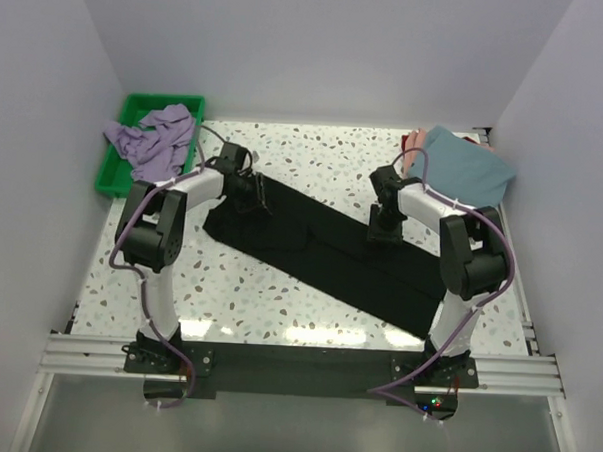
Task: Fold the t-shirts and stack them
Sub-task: Fold the tshirt
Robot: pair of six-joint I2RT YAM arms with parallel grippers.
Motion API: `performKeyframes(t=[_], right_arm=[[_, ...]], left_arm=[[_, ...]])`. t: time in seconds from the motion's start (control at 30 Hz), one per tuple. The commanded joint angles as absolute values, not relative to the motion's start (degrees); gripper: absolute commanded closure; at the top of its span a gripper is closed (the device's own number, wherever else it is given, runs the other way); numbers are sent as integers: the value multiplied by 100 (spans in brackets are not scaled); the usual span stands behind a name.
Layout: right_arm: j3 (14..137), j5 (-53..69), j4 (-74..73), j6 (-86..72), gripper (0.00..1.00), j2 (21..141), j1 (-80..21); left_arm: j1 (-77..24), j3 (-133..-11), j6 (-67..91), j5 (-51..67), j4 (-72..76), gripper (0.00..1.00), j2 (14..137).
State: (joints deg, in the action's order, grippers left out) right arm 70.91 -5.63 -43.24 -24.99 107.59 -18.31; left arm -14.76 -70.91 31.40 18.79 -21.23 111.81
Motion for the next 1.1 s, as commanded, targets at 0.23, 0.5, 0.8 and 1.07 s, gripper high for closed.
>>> performKeyframes(t=[0.23, 0.5, 0.8, 1.07], right_arm=[[7049, -203, -4728, -2724, 58, 11145, -1951], [6838, 158, -4843, -3163, 58, 10995, -2364], [7417, 35, -5141, -3226, 58, 10785, -2646], [7429, 114, -5406, -2690, 57, 10240, -2663]], left_arm=[[-1143, -9859, 2022, 835, -3251, 60, 13445], [-1143, -11257, 2013, 1195, -3191, 58, 14299], [-1239, -11461, 1925, 1582, -2646, 48, 13914], [-1415, -10709, 2627, 1371, -2610, 44, 12701]])
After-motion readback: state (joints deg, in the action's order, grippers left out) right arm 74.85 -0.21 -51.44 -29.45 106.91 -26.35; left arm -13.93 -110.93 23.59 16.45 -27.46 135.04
